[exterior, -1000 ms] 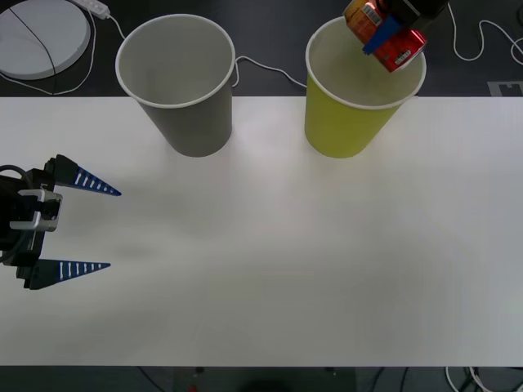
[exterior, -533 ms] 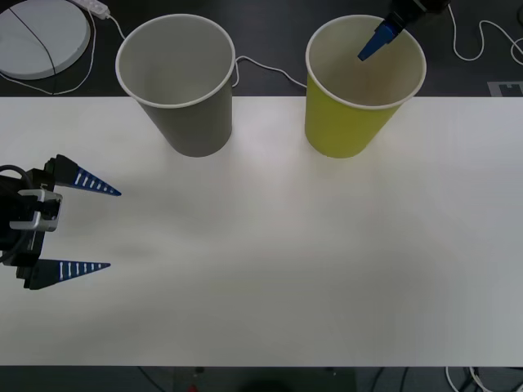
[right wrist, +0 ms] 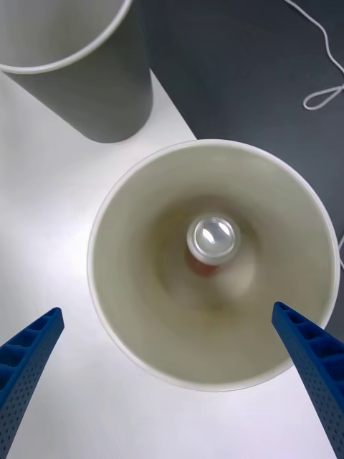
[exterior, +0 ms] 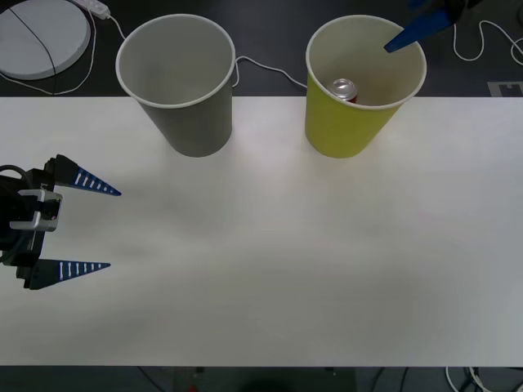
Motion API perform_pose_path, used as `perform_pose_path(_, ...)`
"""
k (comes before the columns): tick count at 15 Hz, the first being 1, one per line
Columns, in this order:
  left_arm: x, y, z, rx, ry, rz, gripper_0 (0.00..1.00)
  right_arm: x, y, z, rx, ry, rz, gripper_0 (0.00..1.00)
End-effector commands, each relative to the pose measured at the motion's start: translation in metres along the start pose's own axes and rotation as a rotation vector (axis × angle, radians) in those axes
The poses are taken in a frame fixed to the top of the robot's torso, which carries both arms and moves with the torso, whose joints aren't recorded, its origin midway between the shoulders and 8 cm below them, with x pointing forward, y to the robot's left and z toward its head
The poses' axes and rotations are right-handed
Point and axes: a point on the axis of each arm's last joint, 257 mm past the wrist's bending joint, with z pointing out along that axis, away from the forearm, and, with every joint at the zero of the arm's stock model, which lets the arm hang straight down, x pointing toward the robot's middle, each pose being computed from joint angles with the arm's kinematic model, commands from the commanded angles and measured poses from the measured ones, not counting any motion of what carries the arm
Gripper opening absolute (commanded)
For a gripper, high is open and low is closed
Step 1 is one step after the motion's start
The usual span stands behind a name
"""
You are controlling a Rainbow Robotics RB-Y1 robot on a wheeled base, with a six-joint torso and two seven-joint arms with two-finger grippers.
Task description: Put the can into the green bin and the plastic bottle into the gray bin
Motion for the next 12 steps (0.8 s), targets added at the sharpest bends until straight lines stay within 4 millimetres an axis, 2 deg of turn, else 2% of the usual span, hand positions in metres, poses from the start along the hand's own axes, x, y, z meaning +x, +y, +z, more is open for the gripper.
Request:
perform_pose_path(1, 0.000, 0.000, 0.000, 0.000, 0.000, 0.000, 1.00, 0.005, -0.001, -0.021, -0.019, -0.103, -0.062, 1.00)
perform_pose_path(3, 0.000, 0.000, 0.000, 0.000, 0.000, 0.000, 1.00, 0.014, 0.004, -0.034, -0.016, -0.146, -0.121, 1.00)
perform_pose_path(6, 0.000, 0.000, 0.000, 0.000, 0.000, 0.000, 1.00, 0.037, 0.025, -0.038, -0.035, -0.188, -0.156, 1.00)
perform_pose_path(12, 0.000, 0.000, 0.000, 0.000, 0.000, 0.000, 1.00, 0.093, 0.063, -0.030, -0.097, -0.270, -0.290, 1.00)
